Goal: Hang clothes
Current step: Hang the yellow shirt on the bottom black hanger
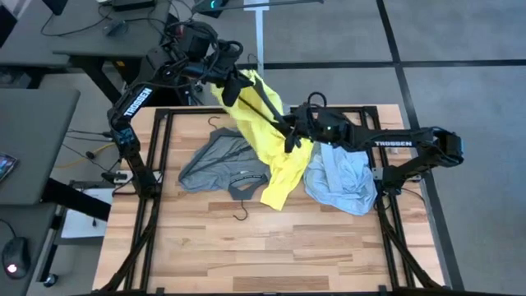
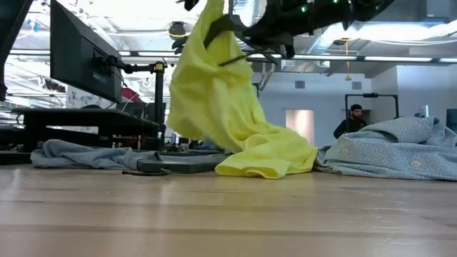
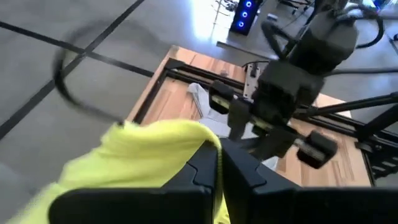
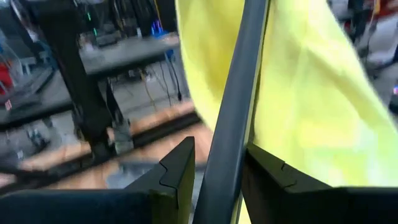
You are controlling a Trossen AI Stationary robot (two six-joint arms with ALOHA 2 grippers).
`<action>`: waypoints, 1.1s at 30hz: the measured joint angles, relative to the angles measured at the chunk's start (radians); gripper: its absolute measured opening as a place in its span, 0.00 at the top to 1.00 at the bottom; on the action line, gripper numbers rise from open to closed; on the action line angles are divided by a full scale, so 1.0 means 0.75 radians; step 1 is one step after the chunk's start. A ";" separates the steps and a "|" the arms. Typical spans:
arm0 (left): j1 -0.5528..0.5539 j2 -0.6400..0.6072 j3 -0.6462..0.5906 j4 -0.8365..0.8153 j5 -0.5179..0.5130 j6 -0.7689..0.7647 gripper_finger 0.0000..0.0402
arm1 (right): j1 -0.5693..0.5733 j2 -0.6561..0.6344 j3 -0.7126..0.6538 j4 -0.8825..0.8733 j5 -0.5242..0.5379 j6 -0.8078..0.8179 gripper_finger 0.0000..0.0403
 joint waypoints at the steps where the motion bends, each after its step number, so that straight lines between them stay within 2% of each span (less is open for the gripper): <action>1: 0.000 0.001 -0.003 0.001 -0.005 0.016 1.00 | 0.002 0.000 0.008 -0.005 -0.009 -0.007 0.76; 7: -0.003 0.005 -0.057 -0.034 -0.024 0.135 1.00 | 0.015 -0.001 0.031 -0.029 -0.035 -0.010 0.76; 11: -0.007 0.007 -0.060 -0.127 -0.119 0.246 1.00 | 0.021 -0.005 0.047 -0.046 -0.049 -0.013 0.76; 14: -0.008 0.005 -0.061 -0.175 -0.148 0.305 0.95 | 0.028 -0.005 0.047 -0.057 -0.057 -0.013 0.76; 22: -0.008 -0.002 0.009 -0.198 -0.214 0.443 0.77 | 0.028 -0.024 0.049 -0.066 -0.064 -0.017 0.76; 27: -0.007 -0.025 0.008 -0.188 -0.351 0.527 0.74 | 0.028 -0.028 0.049 -0.078 -0.061 -0.017 0.76; 33: 0.017 -0.027 0.008 -0.224 -0.386 0.555 0.74 | 0.028 -0.028 0.049 -0.084 -0.062 -0.017 0.76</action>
